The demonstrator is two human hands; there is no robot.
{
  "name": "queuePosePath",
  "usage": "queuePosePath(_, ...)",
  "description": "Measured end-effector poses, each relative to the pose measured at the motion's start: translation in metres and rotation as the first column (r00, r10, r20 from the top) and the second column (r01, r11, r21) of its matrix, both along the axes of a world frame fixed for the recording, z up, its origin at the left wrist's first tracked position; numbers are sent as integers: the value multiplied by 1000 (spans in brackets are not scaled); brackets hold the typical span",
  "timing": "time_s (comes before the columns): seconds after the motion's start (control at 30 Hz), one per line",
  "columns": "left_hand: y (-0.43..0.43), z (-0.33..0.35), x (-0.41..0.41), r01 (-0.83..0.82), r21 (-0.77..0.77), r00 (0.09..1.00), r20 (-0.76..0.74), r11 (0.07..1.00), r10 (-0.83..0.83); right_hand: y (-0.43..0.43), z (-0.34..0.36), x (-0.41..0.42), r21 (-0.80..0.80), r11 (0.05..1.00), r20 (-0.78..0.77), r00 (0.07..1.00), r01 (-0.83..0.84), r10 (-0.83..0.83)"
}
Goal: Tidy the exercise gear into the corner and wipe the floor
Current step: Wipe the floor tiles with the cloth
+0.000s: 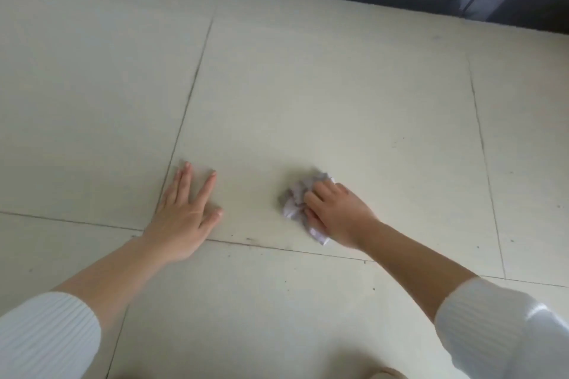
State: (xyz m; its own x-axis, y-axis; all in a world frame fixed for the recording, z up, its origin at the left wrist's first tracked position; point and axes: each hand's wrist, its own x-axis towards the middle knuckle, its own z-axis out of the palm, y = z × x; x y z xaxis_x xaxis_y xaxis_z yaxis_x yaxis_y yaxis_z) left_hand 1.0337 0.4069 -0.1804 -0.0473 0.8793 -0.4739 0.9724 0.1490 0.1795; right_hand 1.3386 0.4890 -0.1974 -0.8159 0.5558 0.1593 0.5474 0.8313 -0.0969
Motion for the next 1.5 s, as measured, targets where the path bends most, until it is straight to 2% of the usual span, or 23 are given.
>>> queuePosePath(0.03,-10,1,-10,-24,-3,999,-28,1000,23,13,0,-8,-4,983,-22,983,183,-183)
queuePosePath(0.1,-34,6,-33,-97,-28,992,-86,995,94,27,3,-32,-93,868,7,872,488,-489)
queuePosePath(0.17,-58,12,-52,-158,-54,980,-127,986,150,22,9,-61,-174,765,27,780,620,-626)
queuePosePath(0.2,-68,14,-57,-176,-60,977,-129,982,168,13,12,-75,-177,776,16,790,605,-613)
queuePosePath(0.27,-79,18,-58,-208,-78,974,-106,975,199,-19,15,-99,-123,888,-32,892,443,-450)
queuePosePath(0.33,-82,18,-51,-262,-81,964,-77,962,256,-67,13,-115,-147,981,-40,990,129,-136)
queuePosePath(0.4,-78,13,-45,-294,-62,954,-80,954,289,-111,15,-120,-242,953,6,982,-181,188)
queuePosePath(0.47,-67,9,-44,-286,-30,956,-76,958,283,-128,14,-116,-292,873,1,912,-391,410)
queuePosePath(0.53,-54,7,-47,-278,-9,959,-69,961,276,-116,11,-111,-286,826,-74,870,-486,487)
queuePosePath(0.57,-48,7,-49,-274,1,959,-67,962,274,-103,10,-107,-255,837,-86,874,-484,479)
queuePosePath(0.63,-39,8,-51,-276,20,960,-52,961,277,-68,6,-94,-153,921,-74,933,-359,352)
queuePosePath(0.73,-39,12,-55,-299,16,954,-18,954,299,-9,1,-69,-62,998,-77,996,30,-35)
queuePosePath(0.8,-44,15,-64,-307,13,951,-21,951,308,22,3,-62,-38,959,-43,958,281,-282)
queuePosePath(0.87,-49,16,-77,-329,19,943,-37,944,329,39,8,-71,-101,865,28,871,491,-491)
queuePosePath(0.97,-56,16,-89,-345,28,938,-8,938,345,40,9,-106,-177,732,60,750,657,-659)
queuePosePath(1.0,-57,16,-90,-347,29,938,12,938,346,33,11,-123,-193,741,52,761,643,-647)
queuePosePath(1.07,-58,14,-92,-350,36,936,44,936,348,7,10,-160,-161,856,53,870,491,-489)
queuePosePath(1.13,-58,12,-94,-335,71,942,37,940,333,-31,8,-194,-215,954,53,978,208,-201)
queuePosePath(1.17,-57,12,-95,-324,99,946,20,941,324,-52,8,-207,-255,966,25,999,33,-28)
queuePosePath(1.23,-56,13,-94,-323,126,944,-24,938,328,-92,11,-224,-292,921,-1,963,-256,268)
queuePosePath(1.3,-56,14,-92,-332,117,938,-60,936,340,-112,12,-227,-302,848,2,890,-435,456)
queuePosePath(1.4,-57,12,-89,-319,156,939,-83,935,334,-93,9,-219,-301,769,-90,820,-563,565)
queuePosePath(1.5,-53,6,-92,-328,150,938,-68,933,341,-35,6,-199,-221,888,-36,913,-403,405)
